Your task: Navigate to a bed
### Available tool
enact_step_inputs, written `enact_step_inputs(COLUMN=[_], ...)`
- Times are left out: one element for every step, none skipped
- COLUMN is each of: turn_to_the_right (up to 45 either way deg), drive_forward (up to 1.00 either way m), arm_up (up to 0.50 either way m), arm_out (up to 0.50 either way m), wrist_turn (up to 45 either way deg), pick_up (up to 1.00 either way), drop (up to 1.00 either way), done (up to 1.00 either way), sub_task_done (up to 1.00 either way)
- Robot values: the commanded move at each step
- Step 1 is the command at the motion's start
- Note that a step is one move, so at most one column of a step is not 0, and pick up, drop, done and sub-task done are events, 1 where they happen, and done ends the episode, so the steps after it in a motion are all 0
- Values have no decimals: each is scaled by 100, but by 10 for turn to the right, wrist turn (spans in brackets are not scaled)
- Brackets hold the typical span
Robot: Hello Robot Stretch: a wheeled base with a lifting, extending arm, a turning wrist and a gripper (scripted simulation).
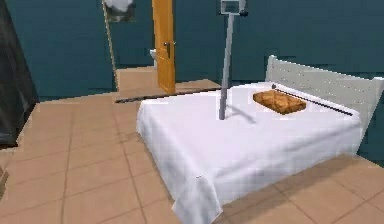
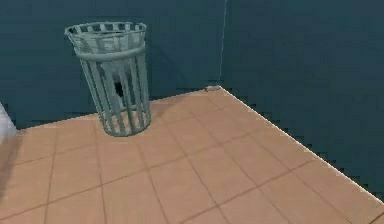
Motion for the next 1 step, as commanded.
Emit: enact_step_inputs(turn_to_the_right=[30], drive_forward=[0], arm_up=[0], arm_out=[0], wrist_turn=[0], pick_up=[0], drop=[0], done=[0], sub_task_done=[0])
